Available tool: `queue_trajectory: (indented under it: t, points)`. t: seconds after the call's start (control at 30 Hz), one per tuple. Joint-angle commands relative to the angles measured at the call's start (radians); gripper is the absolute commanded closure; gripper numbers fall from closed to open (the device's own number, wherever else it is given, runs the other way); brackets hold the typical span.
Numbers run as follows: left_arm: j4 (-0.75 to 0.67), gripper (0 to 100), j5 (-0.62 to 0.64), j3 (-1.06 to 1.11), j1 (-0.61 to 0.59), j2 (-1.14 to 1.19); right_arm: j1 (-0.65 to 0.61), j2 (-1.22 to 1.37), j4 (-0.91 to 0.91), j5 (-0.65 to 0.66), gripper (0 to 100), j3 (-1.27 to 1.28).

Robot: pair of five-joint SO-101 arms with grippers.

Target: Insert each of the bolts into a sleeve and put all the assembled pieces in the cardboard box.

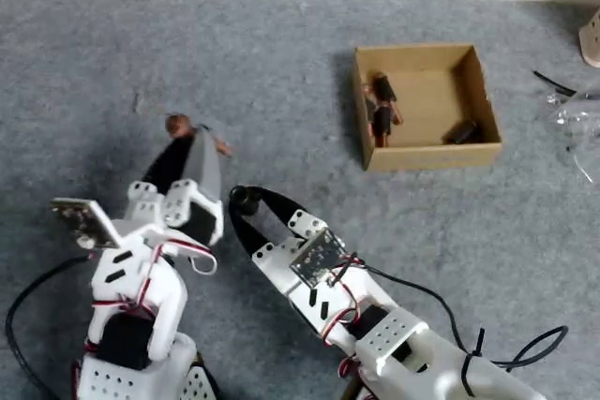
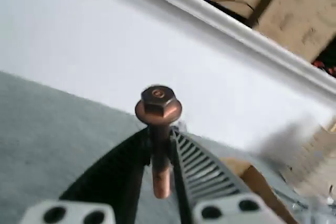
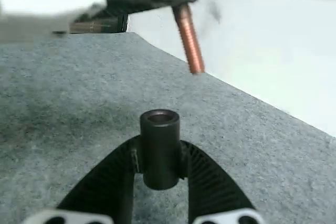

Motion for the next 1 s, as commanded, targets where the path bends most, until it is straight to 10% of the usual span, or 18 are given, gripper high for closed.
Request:
queue_trajectory:
  t: [0.0, 0.97]
  points:
    - [0.149, 99, -0.075, -0.16, 0.128, -0.016, -0.004, -0.008, -0.036, 0.014, 99.5, 0.027]
    - [0.367, 99, -0.112, -0.128, 0.214, -0.015, 0.025, -0.004, -0.036, 0.014, 99.5, 0.028]
